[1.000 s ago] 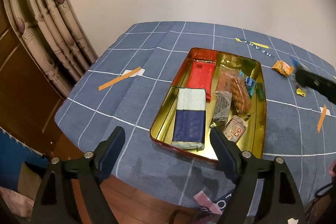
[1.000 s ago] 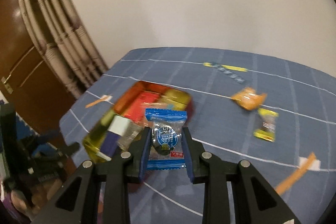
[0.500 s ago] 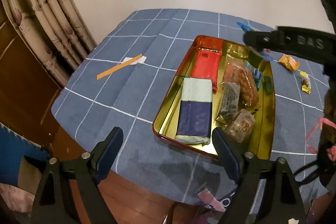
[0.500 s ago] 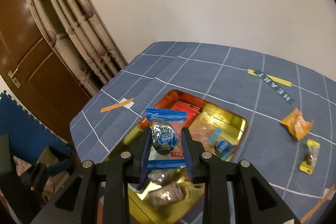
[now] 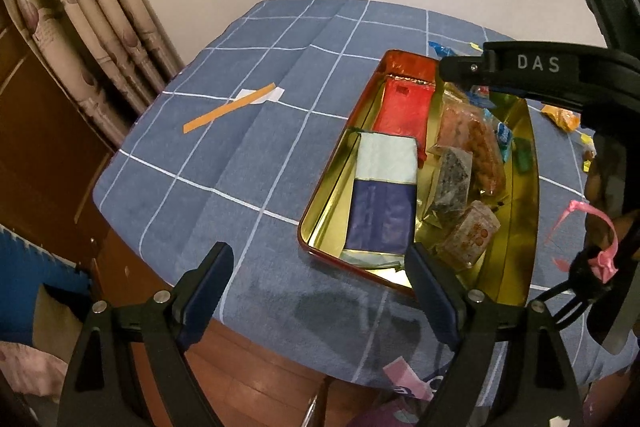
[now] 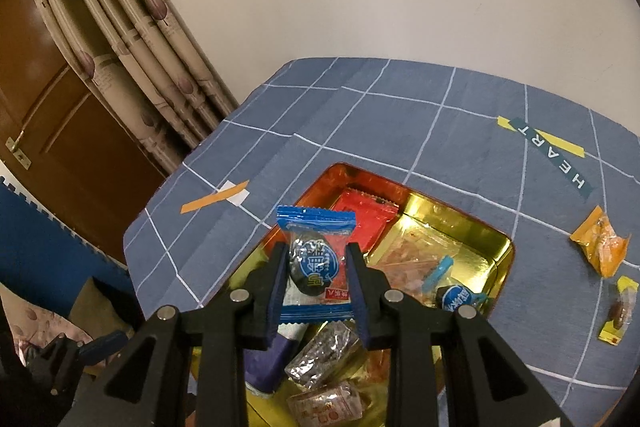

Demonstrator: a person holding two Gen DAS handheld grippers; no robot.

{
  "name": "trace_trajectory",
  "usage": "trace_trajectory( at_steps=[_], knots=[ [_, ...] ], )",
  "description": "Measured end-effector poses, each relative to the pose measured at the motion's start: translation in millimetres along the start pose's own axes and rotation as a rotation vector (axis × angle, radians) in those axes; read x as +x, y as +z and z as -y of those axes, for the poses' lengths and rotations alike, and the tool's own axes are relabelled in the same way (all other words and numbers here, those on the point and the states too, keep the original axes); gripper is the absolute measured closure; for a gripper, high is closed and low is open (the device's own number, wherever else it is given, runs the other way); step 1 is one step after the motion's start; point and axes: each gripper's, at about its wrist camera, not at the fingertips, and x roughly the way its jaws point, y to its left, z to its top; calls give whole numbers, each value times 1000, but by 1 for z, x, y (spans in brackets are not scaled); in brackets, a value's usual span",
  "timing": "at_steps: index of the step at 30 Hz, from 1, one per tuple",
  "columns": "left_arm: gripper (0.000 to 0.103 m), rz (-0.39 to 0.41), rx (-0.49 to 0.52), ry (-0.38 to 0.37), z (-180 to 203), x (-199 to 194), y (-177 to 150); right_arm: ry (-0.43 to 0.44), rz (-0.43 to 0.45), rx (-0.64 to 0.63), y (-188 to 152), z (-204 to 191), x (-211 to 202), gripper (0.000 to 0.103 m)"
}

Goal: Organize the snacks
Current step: 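Carry the blue-wrapped candy over the tin and open the right tool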

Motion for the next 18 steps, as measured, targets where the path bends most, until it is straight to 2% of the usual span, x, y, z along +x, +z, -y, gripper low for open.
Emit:
trace_trajectory(
  at_steps=[18],
  knots=[
    [16, -21, 0, 13, -4, 6, 0, -5, -30, 12, 0, -2, 23, 73]
  ],
)
